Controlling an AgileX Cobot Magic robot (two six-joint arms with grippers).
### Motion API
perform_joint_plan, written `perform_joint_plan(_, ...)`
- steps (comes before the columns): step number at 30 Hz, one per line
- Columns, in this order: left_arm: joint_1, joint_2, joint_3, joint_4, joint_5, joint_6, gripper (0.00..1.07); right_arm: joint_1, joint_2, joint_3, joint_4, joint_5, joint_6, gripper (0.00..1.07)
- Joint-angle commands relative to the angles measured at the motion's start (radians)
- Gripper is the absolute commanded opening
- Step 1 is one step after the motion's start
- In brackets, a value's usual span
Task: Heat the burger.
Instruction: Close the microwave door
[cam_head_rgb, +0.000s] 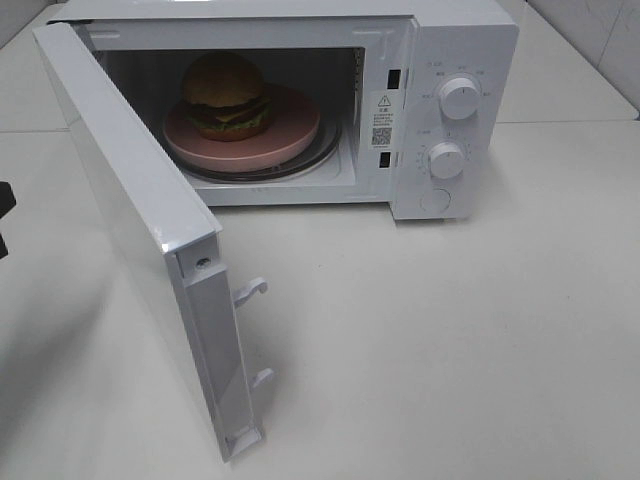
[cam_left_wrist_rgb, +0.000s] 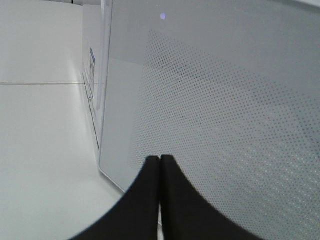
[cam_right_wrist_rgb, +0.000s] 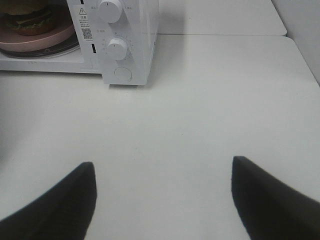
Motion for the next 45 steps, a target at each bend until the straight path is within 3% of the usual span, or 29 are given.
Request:
perform_joint_plan(1,-0.002,0.051,-0.009,0.005,-0.071,0.020,0.00,0.000,-0.026,0.002,0.000,-0.006,-0.007,0.74)
perform_joint_plan(13,-0.007,0.073,-0.027,0.005,-0.074,0.031,0.00,0.000,-0.026,0.002,0.000,-0.006,-0.006,0.74)
perform_joint_plan(15,-0.082,0.082,-0.027,-0.037,-0.059,0.075,0.00,0.000,-0.026,0.002,0.000,-0.006,-0.006,0.74)
perform_joint_plan(17,-0.099,0.088,-0.027,-0.063,-0.056,0.093,0.00,0.000,-0.026,0.002,0.000,-0.006,-0.006,0.74)
perform_joint_plan(18,-0.129,0.106,-0.027,-0.116,-0.058,0.130,0.00,0.000,-0.026,0.002,0.000,-0.006,-0.006,0.74)
perform_joint_plan(20,-0.144,0.115,-0.027,-0.141,-0.058,0.138,0.00,0.000,-0.026,0.002,0.000,-0.006,-0.006,0.74)
perform_joint_plan(31,-0.270,0.225,-0.132,-0.186,-0.052,0.140,0.00,0.000,-0.026,0.002,0.000,-0.006,-0.005,0.74)
perform_joint_plan(45,-0.281,0.249,-0.178,-0.186,-0.013,0.139,0.00,0.000,-0.026,0.002,-0.001,-0.006,-0.005,0.74)
